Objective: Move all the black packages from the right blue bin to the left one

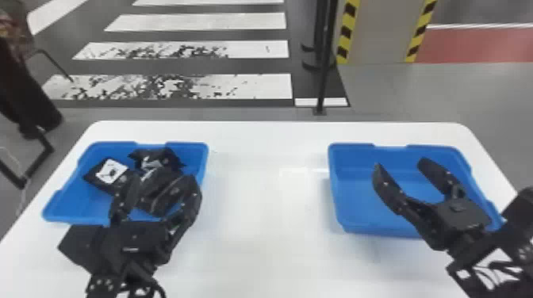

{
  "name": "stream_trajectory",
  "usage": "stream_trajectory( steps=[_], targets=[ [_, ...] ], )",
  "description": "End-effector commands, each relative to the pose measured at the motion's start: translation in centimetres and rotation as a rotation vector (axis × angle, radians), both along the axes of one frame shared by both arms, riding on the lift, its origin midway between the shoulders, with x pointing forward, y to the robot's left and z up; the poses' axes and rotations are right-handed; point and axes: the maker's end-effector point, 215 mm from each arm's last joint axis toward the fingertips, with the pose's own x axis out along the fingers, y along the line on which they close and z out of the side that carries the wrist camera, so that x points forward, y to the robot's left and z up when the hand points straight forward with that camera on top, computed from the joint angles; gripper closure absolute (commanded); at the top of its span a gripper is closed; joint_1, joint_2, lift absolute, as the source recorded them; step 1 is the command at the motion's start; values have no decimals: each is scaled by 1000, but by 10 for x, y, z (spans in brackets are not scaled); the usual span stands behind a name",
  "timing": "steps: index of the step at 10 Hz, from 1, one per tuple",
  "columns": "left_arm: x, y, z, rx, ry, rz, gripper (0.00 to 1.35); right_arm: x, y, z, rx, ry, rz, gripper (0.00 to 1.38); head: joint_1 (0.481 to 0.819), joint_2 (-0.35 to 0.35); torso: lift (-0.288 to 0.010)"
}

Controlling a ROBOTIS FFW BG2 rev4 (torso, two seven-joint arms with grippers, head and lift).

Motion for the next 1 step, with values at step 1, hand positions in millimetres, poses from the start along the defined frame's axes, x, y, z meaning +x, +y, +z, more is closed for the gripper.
stream_trajectory(
  steps=[1],
  targets=[
    [0, 0, 0, 0, 0, 1, 140, 0, 0, 1, 0, -3, 0, 191, 695, 48, -175]
  ],
)
